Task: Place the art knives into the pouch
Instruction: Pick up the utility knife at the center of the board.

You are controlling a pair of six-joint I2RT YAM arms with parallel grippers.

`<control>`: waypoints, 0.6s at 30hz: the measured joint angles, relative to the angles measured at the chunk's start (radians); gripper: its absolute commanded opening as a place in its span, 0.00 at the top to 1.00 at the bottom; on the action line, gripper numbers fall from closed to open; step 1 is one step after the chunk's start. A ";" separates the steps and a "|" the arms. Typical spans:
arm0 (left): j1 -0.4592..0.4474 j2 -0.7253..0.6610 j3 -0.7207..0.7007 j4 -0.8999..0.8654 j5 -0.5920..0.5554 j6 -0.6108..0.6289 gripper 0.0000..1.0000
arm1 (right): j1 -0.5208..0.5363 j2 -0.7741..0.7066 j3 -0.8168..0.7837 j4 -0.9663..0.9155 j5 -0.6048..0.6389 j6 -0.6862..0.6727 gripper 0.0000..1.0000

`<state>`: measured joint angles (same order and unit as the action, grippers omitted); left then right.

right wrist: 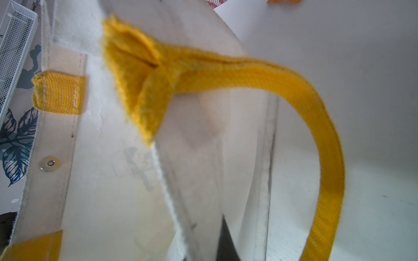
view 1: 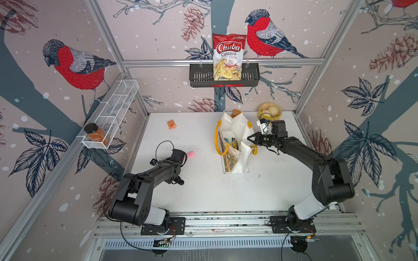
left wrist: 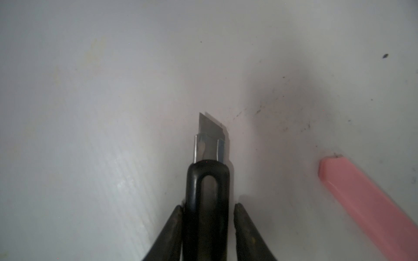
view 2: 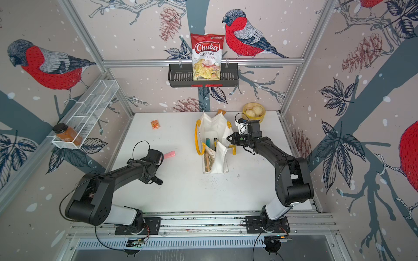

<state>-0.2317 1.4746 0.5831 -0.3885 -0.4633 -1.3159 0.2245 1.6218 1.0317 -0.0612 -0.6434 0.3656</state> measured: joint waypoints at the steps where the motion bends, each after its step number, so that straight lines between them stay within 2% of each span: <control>1: -0.002 0.000 0.000 0.000 -0.005 0.000 0.62 | 0.000 0.000 0.000 0.000 0.000 0.000 1.00; 8: -0.003 0.020 0.029 -0.029 -0.003 0.000 0.63 | 0.000 0.000 -0.002 0.000 0.001 0.000 1.00; 11: -0.002 0.068 0.081 -0.085 0.002 0.005 0.64 | 0.000 -0.003 -0.003 0.000 0.002 0.000 1.00; 12: -0.002 0.091 0.105 -0.105 0.001 -0.003 0.70 | 0.000 -0.005 -0.003 0.000 0.003 0.000 1.00; 18: 0.006 0.231 0.238 -0.072 -0.036 0.010 0.71 | 0.000 -0.014 -0.004 -0.001 0.005 0.000 1.00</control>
<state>-0.2253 1.7058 0.8215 -0.4606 -0.4992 -1.3060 0.2241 1.6081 1.0279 -0.0624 -0.6388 0.3656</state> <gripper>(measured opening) 0.291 0.071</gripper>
